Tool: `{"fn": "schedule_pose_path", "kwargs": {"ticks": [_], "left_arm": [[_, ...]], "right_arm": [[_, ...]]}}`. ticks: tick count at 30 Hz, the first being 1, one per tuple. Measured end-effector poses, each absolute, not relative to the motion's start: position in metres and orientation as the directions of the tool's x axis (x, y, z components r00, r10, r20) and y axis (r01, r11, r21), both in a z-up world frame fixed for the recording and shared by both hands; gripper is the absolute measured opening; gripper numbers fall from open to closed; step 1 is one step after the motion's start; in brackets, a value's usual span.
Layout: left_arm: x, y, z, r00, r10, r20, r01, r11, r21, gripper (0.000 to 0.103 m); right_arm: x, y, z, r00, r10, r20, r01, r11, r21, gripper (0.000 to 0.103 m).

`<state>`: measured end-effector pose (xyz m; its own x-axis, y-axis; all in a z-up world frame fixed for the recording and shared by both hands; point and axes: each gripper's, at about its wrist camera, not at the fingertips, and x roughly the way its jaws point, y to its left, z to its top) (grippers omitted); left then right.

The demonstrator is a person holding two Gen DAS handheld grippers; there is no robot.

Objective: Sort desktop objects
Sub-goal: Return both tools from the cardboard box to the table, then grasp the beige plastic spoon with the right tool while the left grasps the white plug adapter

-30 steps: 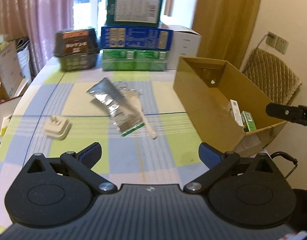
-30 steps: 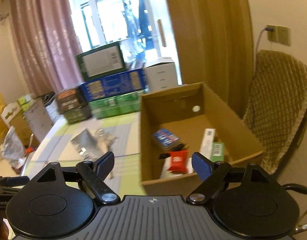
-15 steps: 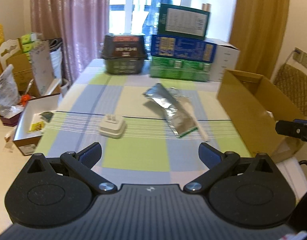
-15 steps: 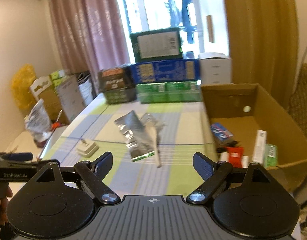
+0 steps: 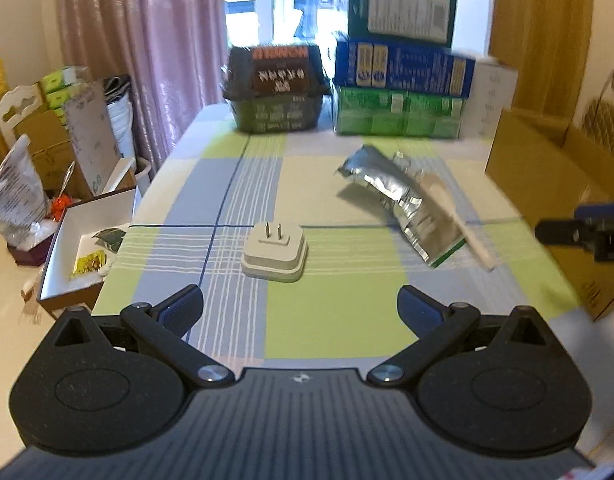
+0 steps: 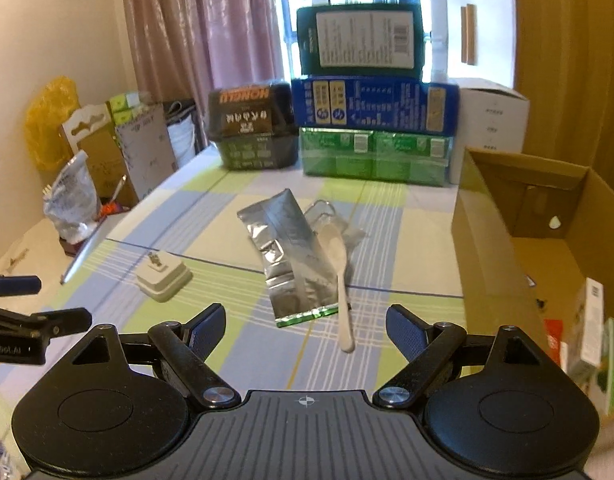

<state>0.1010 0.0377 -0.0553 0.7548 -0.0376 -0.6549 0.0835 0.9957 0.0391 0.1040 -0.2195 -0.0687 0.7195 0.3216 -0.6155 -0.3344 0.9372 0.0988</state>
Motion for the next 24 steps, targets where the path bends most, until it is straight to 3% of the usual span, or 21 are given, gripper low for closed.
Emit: {"fn": "schedule_pose_path", "kwargs": {"ticks": [5,9,24], "left_arm": [[0.132,0.041,-0.074,0.745,-0.031,-0.667,0.091,0.994,0.055,0.101],[0.154,0.046,-0.085,0.744,-0.027,-0.668,0.073,0.997,0.04,0.101],[0.219,0.062,-0.125,0.734,-0.056,-0.677,0.129,0.99,0.058,0.091]], "right_arm": [[0.134,-0.214,-0.092,0.698,0.289,-0.656,-0.333,0.941,0.06,0.083],[0.161,-0.209,-0.108,0.672,0.275,-0.688,-0.336,0.941,0.048,0.069],[0.212,-0.215,-0.137,0.629,0.267,-0.73,-0.334,0.941,0.056,0.043]]}}
